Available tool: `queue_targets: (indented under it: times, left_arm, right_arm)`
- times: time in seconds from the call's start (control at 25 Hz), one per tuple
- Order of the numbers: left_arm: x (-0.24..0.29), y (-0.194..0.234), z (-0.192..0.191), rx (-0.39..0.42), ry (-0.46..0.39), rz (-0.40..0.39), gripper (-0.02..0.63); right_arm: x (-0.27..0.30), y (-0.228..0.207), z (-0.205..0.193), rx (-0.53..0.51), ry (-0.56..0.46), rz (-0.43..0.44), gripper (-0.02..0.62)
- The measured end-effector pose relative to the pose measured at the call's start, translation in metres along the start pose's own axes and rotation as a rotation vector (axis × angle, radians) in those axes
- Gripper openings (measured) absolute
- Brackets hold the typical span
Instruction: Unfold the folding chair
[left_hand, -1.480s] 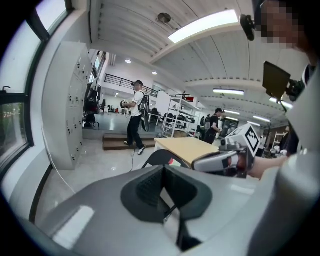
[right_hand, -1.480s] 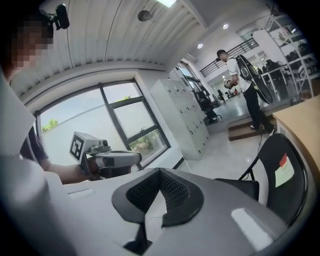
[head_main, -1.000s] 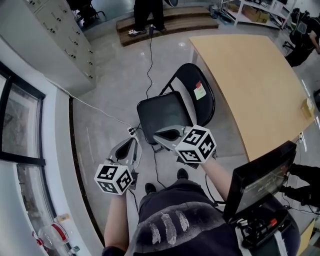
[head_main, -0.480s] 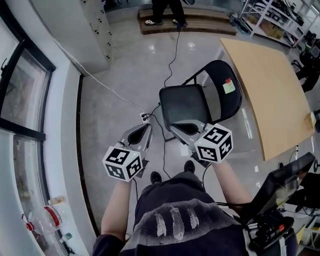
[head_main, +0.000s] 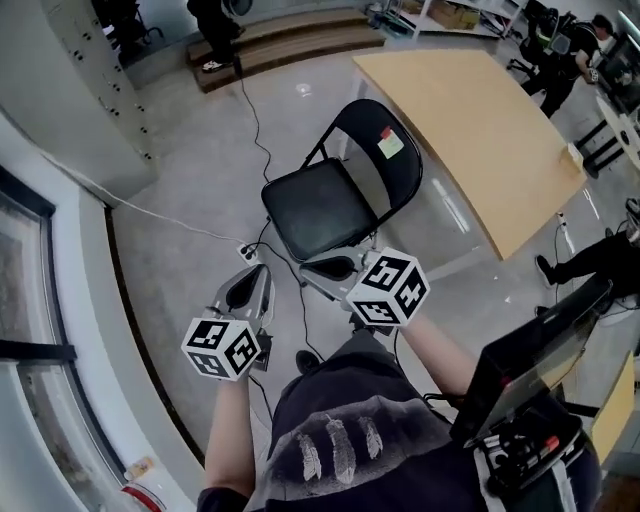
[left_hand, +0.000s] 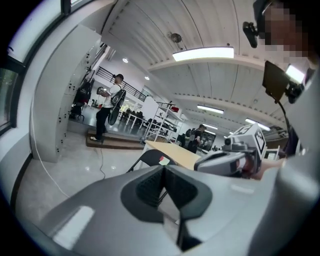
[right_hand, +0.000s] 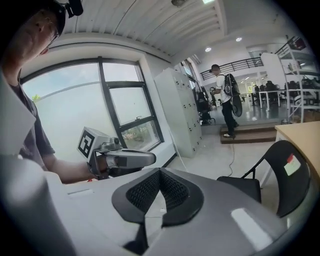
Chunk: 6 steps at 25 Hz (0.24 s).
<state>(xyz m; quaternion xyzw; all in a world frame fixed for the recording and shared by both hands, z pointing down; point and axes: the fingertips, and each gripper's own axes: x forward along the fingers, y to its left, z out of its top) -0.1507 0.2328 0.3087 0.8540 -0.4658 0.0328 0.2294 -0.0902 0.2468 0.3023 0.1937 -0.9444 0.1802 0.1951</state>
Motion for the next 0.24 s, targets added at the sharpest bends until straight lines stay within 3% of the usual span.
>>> queue_targets:
  times: [0.24]
  left_arm:
    - [0.042,-0.034,-0.006,0.015,0.024,-0.055,0.0]
  right_arm:
    - [-0.039,-0.034,-0.016,0.027,-0.011,-0.059,0.002]
